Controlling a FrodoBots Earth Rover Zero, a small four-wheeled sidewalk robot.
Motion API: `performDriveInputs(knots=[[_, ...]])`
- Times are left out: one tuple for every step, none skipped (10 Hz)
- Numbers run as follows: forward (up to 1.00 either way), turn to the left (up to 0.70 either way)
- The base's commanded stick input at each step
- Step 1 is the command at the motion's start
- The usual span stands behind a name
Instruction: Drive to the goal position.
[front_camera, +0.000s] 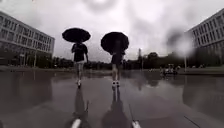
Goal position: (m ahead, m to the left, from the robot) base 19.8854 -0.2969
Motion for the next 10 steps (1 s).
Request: performDriveInputs(knots=[[0.05, 0.00], [0.05, 0.00], [0.05, 0.00], [0.05, 0.00], [0.05, 0.00], [0.05, 0.00], [0.05, 0.00], [0.05, 0.00], [0.05, 0.00], [0.05, 0.00]])
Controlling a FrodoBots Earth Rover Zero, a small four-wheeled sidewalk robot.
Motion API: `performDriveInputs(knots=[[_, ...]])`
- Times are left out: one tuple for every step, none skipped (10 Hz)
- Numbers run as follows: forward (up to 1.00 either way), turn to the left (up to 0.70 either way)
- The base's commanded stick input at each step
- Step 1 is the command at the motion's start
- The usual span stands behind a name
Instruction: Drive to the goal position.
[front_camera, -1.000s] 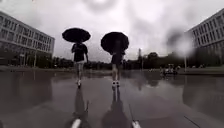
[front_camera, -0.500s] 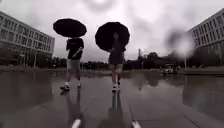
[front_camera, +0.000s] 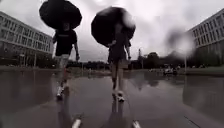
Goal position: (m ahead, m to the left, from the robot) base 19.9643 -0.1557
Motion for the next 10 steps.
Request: performDriveInputs(knots=[[0.05, 0.00], [0.05, 0.00], [0.05, 0.00], [0.05, 0.00], [0.05, 0.00], [0.05, 0.00], [0.05, 0.00], [0.05, 0.00], [0.05, 0.00], [0.05, 0.00]])
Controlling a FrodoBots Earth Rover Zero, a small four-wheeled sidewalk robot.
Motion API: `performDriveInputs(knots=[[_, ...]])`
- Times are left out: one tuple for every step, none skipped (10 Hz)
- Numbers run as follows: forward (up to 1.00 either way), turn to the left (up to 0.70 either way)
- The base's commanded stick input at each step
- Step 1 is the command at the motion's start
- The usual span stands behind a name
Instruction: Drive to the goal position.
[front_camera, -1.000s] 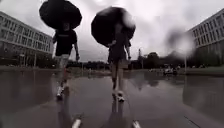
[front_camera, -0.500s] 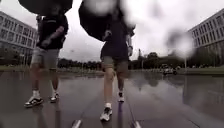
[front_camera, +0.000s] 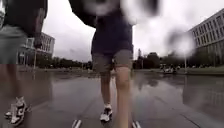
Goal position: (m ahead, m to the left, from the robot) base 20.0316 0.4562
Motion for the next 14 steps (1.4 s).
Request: performDriveInputs(knots=[[0.05, 0.00], [0.05, 0.00], [0.05, 0.00], [0.05, 0.00], [0.05, 0.00], [0.05, 0.00], [0.05, 0.00], [0.05, 0.00], [0.05, 0.00], [0.05, 0.00], [0.05, 0.00], [0.05, 0.00], [0.05, 0.00], [0.05, 0.00]])
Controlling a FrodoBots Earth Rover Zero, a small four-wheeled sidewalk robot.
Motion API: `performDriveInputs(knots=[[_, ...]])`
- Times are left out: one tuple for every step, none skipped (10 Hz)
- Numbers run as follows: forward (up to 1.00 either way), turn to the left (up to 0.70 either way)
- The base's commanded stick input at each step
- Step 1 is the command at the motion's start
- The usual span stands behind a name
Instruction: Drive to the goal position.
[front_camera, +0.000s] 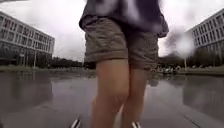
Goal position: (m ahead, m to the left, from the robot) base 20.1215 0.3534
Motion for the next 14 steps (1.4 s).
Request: performDriveInputs(knots=[[0.05, 0.00], [0.05, 0.00], [0.05, 0.00], [0.05, 0.00], [0.05, 0.00], [0.05, 0.00], [0.05, 0.00], [0.05, 0.00], [0.05, 0.00], [0.05, 0.00], [0.05, 0.00], [0.05, 0.00], [0.05, 0.00], [0.05, 0.00]])
